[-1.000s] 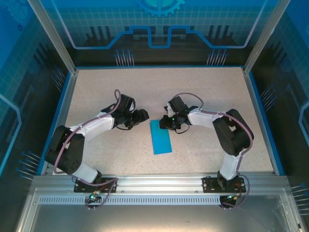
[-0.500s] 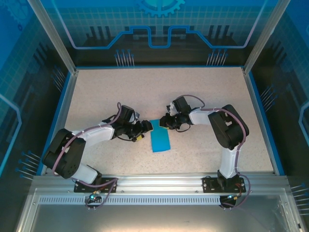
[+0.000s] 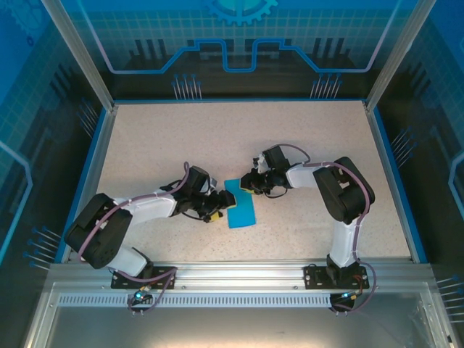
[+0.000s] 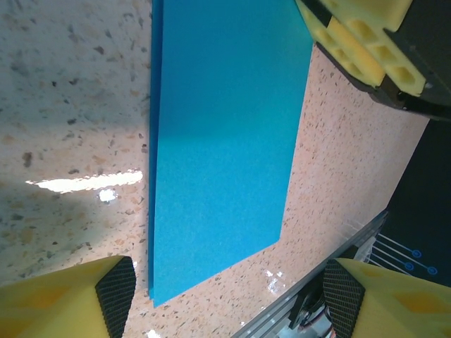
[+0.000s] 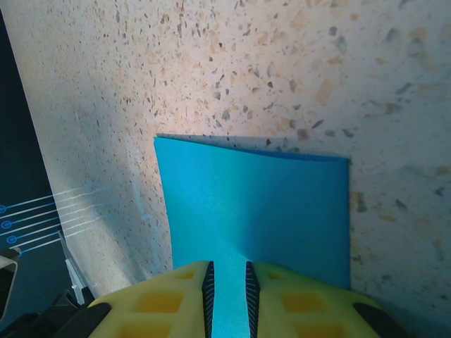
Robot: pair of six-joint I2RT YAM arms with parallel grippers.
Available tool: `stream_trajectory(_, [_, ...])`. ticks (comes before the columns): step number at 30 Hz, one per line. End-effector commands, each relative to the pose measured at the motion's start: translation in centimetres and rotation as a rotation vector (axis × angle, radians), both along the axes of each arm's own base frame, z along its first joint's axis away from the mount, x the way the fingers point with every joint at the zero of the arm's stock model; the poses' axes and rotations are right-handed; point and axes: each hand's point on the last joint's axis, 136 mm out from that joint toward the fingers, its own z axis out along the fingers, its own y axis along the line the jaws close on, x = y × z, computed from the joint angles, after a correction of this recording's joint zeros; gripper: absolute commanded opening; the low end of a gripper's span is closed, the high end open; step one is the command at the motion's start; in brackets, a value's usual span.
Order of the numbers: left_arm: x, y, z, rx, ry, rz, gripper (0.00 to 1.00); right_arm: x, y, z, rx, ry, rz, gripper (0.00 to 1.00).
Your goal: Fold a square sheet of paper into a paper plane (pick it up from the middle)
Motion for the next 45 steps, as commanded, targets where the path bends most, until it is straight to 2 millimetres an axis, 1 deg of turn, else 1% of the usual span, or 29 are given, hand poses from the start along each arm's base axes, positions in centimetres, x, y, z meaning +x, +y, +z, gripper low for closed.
stream_trajectory(1, [-1.2,-0.7,-0.6,-0.018,0.05,-0.034,0.74,-0.2,-1.5,-2.3,-0.053,0.086,-0.053,0.21])
stream_trajectory(5, [-1.6,-1.2,-1.2,-0.011,0.072,-0.056,0.74,-0.3,-1.7,-2.7,-0.057,0.107,-0.069,0.2])
stream_trajectory(8, [-1.7,-1.6,-1.2,-0.024,0.077,-0.071,0.72,-0.3,-1.7,-2.7,-0.058,0.108,-0.068,0.2])
stream_trajectory(15, [-1.4,-2.1,-0.8,-0.037,0.061,-0.084,0.58,-0.4,-1.9,-2.8,-0.069,0.11,-0.065,0.2])
stream_trajectory(19, [-1.4,-2.3,-1.0,-0.035,0.063,-0.09,0.58,-0.5,-1.9,-2.9,-0.072,0.111,-0.062,0.2])
stream_trajectory(23, [-1.4,-2.4,-1.3,-0.03,0.072,-0.091,0.62,-0.6,-2.0,-3.0,-0.074,0.113,-0.062,0.2])
stream_trajectory(25, [-1.4,-2.4,-1.4,-0.032,0.071,-0.091,0.62,-0.6,-2.0,-3.0,-0.073,0.114,-0.061,0.2])
stream_trajectory(30, [-1.2,-2.7,-1.1,-0.048,0.06,-0.095,0.55,-0.7,-2.1,-3.1,-0.074,0.114,-0.06,0.2])
stream_trajectory(33, [-1.0,-2.9,-0.7,-0.057,0.045,-0.095,0.48,-0.9,-2.1,-3.2,-0.076,0.118,-0.058,0.2])
stream_trajectory(37, [-0.6,-2.9,-0.2,-0.058,0.011,-0.091,0.42,-1.0,-2.1,-3.1,-0.072,0.117,-0.056,0.2])
stream_trajectory(40, [-0.3,-2.9,-0.2,-0.068,-0.017,-0.077,0.4,-0.8,-1.8,-2.5,-0.05,0.107,-0.052,0.21])
stream_trajectory(42, [0.0,-2.8,-0.4,-0.063,-0.038,-0.069,0.37,-0.6,-1.6,-1.7,-0.031,0.088,-0.046,0.21])
stream_trajectory(45, [0.5,-2.5,-1.0,-0.036,-0.055,-0.054,0.3,-0.1,-1.0,0.1,0.007,0.05,-0.031,0.21])
